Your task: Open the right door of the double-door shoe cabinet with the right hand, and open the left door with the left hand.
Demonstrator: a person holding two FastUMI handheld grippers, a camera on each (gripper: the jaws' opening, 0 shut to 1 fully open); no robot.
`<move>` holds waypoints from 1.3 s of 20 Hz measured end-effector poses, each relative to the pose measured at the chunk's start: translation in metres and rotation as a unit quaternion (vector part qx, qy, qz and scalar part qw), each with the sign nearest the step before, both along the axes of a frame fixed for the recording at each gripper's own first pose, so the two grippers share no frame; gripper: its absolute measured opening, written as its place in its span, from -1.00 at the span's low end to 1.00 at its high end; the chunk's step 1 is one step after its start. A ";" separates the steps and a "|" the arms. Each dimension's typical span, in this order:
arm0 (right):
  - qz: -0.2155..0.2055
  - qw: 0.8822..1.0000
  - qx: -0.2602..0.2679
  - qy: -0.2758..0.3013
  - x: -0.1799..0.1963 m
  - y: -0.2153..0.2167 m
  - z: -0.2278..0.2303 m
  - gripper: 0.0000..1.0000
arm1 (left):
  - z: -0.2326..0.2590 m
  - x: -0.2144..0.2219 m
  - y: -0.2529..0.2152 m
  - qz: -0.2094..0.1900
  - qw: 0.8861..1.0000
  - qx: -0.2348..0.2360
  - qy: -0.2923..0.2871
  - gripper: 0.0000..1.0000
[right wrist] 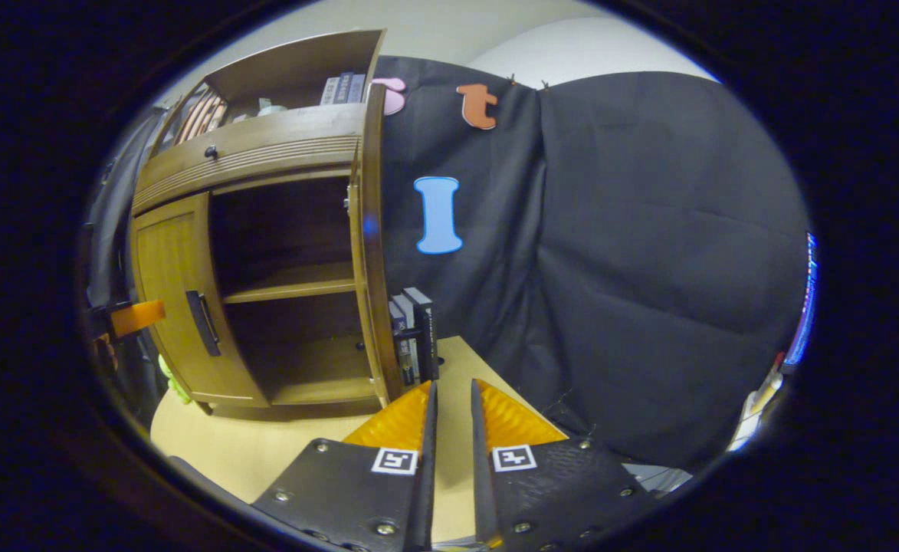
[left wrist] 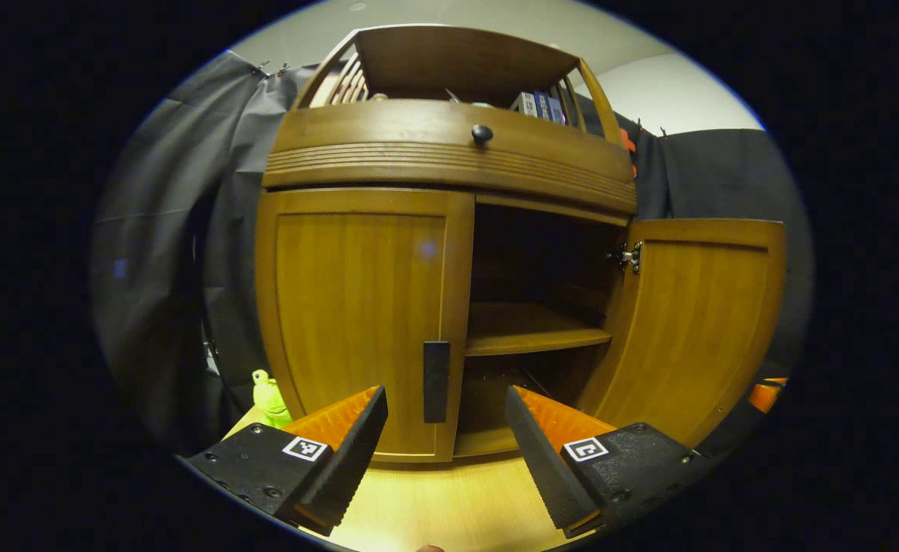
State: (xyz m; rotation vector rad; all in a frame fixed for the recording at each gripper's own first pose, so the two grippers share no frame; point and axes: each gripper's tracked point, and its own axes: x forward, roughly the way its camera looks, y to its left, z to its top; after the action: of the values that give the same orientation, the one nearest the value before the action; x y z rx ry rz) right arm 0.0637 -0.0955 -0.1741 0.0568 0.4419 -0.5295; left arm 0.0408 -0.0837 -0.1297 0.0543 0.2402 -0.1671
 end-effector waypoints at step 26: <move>-0.135 0.991 0.013 0.012 -0.089 0.000 0.002 -0.58 | -0.066 0.119 0.010 0.016 0.996 0.083 -0.012 -0.27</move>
State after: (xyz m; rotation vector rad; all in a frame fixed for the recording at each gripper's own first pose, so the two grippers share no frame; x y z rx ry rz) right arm -0.0250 -0.0951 -0.1716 0.1370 0.4673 -0.7905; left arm 0.1595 -0.0739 -0.1956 0.2166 0.2310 -0.1151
